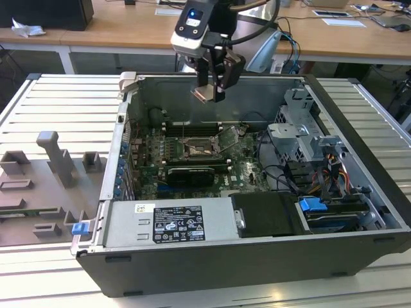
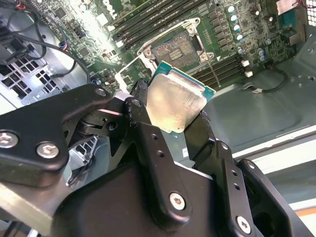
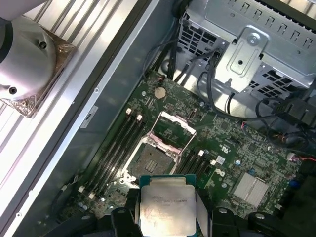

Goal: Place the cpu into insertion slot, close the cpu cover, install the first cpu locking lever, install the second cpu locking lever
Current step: 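Place the cpu into insertion slot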

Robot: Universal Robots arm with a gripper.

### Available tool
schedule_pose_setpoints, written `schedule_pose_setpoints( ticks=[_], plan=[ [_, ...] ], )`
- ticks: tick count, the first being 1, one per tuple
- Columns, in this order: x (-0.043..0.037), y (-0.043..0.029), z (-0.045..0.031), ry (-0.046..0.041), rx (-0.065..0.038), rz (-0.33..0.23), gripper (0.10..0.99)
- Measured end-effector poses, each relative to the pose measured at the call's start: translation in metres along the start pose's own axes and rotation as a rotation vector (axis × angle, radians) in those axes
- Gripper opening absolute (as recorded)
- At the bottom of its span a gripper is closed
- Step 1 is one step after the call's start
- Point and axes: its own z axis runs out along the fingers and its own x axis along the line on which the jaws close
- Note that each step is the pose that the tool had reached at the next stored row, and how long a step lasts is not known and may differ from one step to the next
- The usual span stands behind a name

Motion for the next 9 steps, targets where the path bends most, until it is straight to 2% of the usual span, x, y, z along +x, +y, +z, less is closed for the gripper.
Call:
schedule_pose_setpoints(
  ticks=[4, 9],
  plan=[
    [0.0000, 0.0000, 0.0002, -0.0025, -0.001, 0.028, 0.541],
    [0.0000, -0.0001, 0.0013, -0.0084, -0.002, 0.092, 0.541]
  ],
)
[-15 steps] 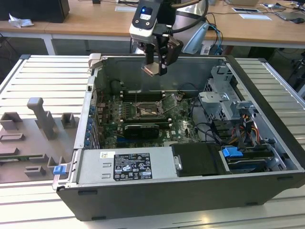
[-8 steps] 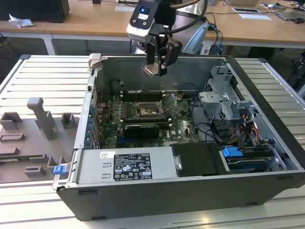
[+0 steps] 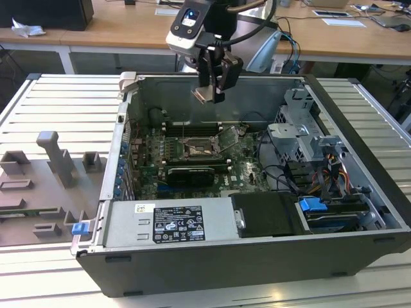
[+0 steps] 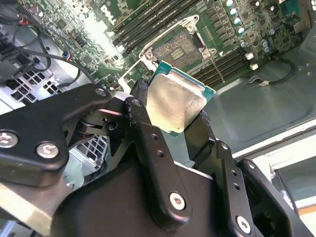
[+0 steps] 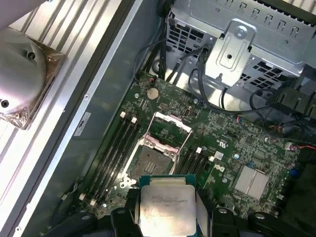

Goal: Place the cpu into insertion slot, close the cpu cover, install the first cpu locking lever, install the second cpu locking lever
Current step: 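Place the cpu into insertion slot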

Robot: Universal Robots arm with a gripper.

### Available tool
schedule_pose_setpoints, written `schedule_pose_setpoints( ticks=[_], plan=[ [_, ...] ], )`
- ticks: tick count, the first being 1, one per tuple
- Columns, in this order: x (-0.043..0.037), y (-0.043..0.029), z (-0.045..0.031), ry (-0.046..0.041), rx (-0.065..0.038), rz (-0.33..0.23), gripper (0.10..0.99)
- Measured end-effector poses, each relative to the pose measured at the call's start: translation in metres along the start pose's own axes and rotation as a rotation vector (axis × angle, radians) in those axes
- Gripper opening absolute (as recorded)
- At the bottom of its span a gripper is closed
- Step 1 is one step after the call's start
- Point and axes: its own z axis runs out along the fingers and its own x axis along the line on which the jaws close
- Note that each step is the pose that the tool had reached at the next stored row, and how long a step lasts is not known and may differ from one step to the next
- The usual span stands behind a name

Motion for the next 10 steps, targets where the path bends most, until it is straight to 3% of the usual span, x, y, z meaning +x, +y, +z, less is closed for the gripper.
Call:
schedule_pose_setpoints(
  ticks=[10],
  plan=[
    [-0.0001, -0.0004, 0.0044, -0.0119, -0.002, 0.135, 0.541]
  ],
)
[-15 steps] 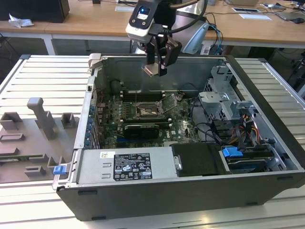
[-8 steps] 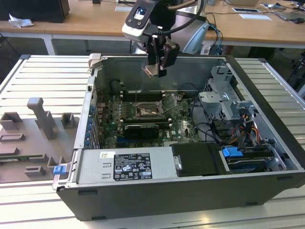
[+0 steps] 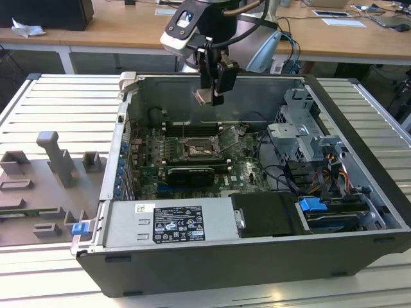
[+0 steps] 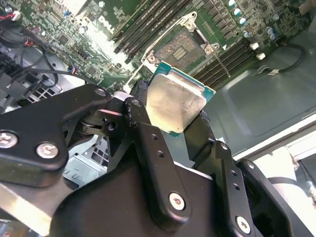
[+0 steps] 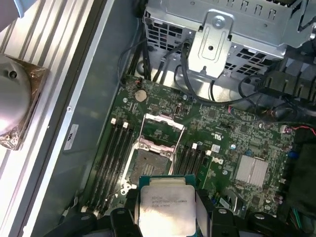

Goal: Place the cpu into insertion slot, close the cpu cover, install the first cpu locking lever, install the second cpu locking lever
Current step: 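Place the cpu into insertion slot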

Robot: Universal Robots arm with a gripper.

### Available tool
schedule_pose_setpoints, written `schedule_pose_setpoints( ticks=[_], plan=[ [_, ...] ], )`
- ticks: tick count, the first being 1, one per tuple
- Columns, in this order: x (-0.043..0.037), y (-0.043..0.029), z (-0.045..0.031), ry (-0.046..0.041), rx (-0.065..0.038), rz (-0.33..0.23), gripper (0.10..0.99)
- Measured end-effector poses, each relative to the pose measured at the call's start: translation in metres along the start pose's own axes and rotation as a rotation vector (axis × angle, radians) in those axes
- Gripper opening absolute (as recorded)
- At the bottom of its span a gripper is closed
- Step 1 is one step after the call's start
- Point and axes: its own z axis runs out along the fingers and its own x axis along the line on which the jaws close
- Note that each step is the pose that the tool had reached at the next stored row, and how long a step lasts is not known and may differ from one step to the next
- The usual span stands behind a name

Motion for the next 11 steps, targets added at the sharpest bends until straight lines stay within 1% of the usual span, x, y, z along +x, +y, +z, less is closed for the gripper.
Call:
schedule_pose_setpoints(
  ticks=[11],
  plan=[
    [-0.0001, -0.0003, 0.0036, -0.0039, -0.001, 0.045, 0.541]
  ],
)
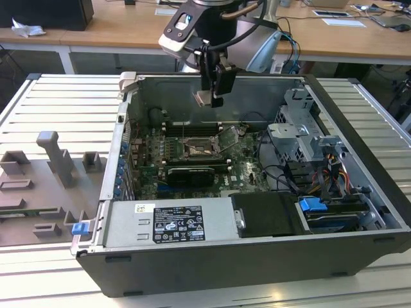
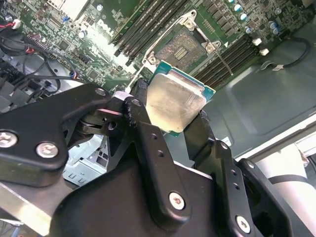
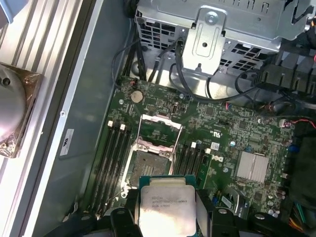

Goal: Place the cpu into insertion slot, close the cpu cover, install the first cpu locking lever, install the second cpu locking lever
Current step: 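Place the cpu into insertion slot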

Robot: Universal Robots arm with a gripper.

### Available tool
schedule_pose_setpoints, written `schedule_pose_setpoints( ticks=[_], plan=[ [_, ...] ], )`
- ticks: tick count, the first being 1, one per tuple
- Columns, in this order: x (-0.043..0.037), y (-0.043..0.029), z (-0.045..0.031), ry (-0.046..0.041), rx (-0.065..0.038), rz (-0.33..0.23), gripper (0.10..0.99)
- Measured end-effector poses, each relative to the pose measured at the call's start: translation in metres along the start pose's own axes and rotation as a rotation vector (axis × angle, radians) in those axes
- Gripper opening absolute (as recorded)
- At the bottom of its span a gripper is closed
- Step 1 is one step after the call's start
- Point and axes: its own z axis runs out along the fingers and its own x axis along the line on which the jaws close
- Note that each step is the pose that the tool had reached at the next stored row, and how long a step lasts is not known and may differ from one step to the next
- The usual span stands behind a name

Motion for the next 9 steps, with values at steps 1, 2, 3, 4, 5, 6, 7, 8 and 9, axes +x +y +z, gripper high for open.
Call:
schedule_pose_setpoints(
  ticks=[1, 2, 3, 4, 5, 6, 7, 8, 9],
  plan=[
    [0.0000, 0.0000, 0.0003, -0.0006, 0.000, 0.007, 0.541],
    [0.0000, -0.0001, 0.0006, -0.0023, 0.000, 0.017, 0.541],
    [0.0000, -0.0001, 0.0010, -0.0031, 0.000, 0.024, 0.541],
    [-0.0001, -0.0002, 0.0018, -0.0034, 0.000, 0.028, 0.541],
    [-0.0001, -0.0002, 0.0027, -0.0037, 0.000, 0.030, 0.541],
    [-0.0001, -0.0004, 0.0041, -0.0047, 0.000, 0.038, 0.541],
    [-0.0001, -0.0005, 0.0050, -0.0055, 0.000, 0.046, 0.541],
    [-0.0001, -0.0007, 0.0070, -0.0071, -0.001, 0.063, 0.541],
    [-0.0001, -0.0009, 0.0089, -0.0096, -0.001, 0.086, 0.541]
  ],
)
